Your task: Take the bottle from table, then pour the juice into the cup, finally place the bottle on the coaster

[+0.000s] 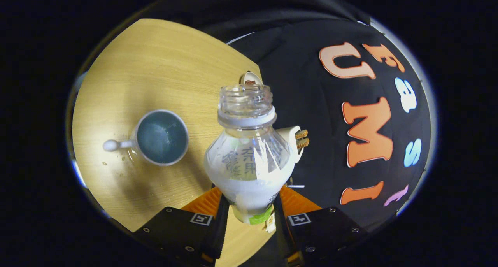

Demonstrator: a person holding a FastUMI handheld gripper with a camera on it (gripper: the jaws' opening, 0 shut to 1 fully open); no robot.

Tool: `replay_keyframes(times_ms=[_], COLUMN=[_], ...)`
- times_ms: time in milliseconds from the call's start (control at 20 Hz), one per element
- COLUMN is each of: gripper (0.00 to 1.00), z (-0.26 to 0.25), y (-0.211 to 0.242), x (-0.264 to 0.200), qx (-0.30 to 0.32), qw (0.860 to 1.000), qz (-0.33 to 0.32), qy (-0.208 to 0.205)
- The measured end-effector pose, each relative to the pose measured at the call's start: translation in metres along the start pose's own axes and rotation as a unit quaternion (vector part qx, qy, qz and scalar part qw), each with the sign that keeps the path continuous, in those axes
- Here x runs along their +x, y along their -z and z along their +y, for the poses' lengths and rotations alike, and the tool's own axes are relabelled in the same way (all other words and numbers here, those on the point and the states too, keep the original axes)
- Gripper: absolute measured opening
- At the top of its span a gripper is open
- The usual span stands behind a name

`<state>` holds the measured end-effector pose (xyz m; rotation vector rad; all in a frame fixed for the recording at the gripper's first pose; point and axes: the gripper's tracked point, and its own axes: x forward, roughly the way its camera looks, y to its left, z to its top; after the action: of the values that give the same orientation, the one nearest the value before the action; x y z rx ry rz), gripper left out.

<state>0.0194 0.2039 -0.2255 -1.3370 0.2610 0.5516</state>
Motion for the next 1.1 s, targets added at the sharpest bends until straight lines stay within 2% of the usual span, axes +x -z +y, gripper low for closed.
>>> replay_keyframes(times_ms=[200,350,500,650,850,950,1100], gripper=[0.56,0.56,0.56,0.56,0.56,0.56,0.56], z=[-0.009,-0.014,-0.015,-0.023,-0.027,-0.026,-0.022], y=[-0.003,0.009,0.021,0.032,0.04,0.047,0.06], x=[0.008,0.021,0.038,0.055,0.085,0.1,0.12], qx=[0.092,0.189,0.285,0.362,0.465,0.501,0.531], qw=[0.995,0.981,0.956,0.93,0.881,0.861,0.843], qz=[-0.024,-0.018,-0.006,0.001,-0.003,0.001,0.008], qy=[-0.016,-0.04,-0.063,-0.069,-0.086,-0.089,-0.082])
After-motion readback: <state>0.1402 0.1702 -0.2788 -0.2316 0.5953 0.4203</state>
